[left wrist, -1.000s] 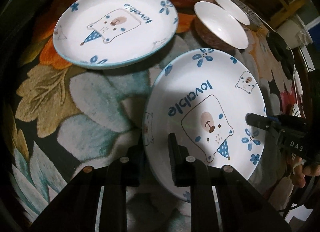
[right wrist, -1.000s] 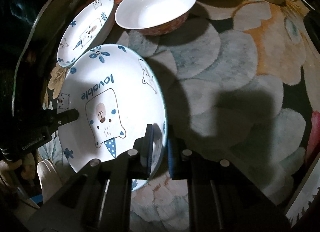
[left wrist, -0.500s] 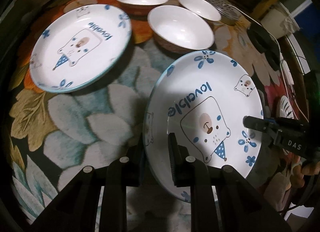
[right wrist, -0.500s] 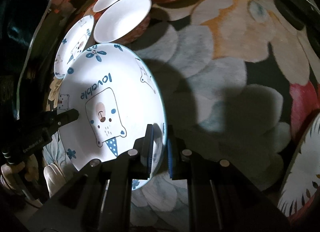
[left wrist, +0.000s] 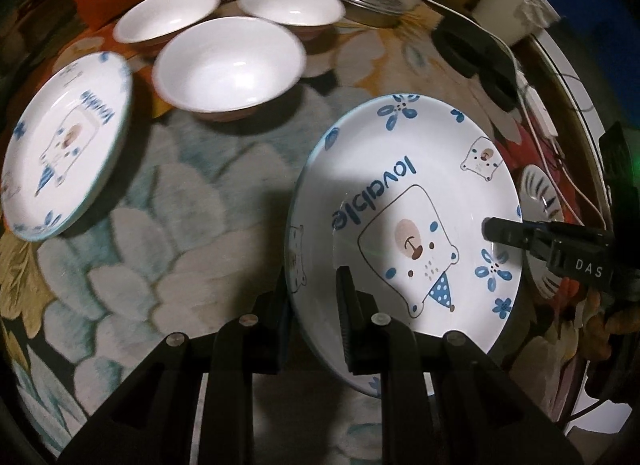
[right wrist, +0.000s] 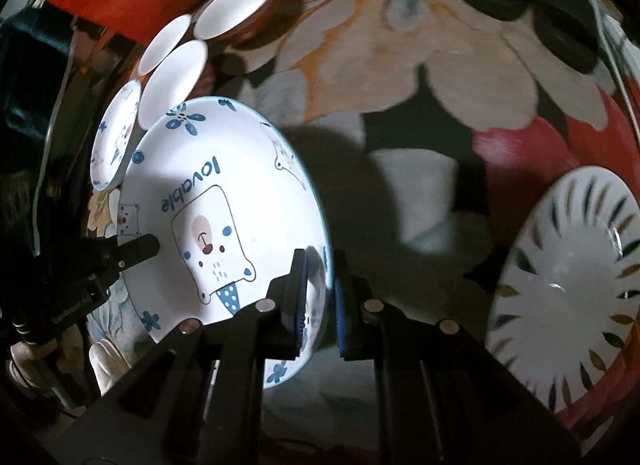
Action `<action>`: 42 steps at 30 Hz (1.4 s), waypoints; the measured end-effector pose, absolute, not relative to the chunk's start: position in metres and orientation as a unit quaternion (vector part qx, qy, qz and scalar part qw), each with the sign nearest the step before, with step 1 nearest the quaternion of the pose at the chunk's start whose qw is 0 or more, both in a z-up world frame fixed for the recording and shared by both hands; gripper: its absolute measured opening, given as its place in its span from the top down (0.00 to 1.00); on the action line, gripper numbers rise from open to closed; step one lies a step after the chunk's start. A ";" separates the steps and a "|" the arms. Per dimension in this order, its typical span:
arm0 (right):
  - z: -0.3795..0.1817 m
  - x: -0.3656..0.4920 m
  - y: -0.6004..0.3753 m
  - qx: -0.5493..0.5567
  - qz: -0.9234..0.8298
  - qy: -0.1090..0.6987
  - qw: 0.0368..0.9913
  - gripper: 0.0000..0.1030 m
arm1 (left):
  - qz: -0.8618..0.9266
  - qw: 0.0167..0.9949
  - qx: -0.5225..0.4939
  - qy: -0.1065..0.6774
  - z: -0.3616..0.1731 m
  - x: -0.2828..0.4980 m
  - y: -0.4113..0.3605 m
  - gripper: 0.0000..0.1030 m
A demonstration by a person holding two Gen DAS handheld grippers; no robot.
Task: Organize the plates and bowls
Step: 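Carry the bear plate with both grippers over the leaf-pattern plate, then lower the bear plate onto the leaf-pattern plate and open both grippers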
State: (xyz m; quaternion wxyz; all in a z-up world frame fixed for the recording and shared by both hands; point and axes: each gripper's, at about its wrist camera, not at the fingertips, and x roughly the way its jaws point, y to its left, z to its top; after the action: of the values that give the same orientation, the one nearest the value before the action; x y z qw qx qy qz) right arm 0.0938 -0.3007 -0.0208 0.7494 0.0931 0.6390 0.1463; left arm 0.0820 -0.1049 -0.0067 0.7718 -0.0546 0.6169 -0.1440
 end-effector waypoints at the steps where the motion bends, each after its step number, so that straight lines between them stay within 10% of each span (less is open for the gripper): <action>1: -0.020 0.093 -0.306 0.095 0.143 0.639 0.750 0.88 | -0.149 0.771 -0.052 0.616 -0.007 0.084 -0.112 0.81; 42: -0.038 0.042 -0.541 0.214 -0.037 0.648 0.730 0.87 | -0.280 0.733 0.045 0.619 -0.024 0.096 -0.361 0.81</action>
State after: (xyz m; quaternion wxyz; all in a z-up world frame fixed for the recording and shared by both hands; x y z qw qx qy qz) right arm 0.0416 -0.5411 -0.0383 0.7300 0.2139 0.6480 -0.0374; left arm 0.0956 -0.3611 -0.0238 0.7326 0.0447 0.6188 -0.2800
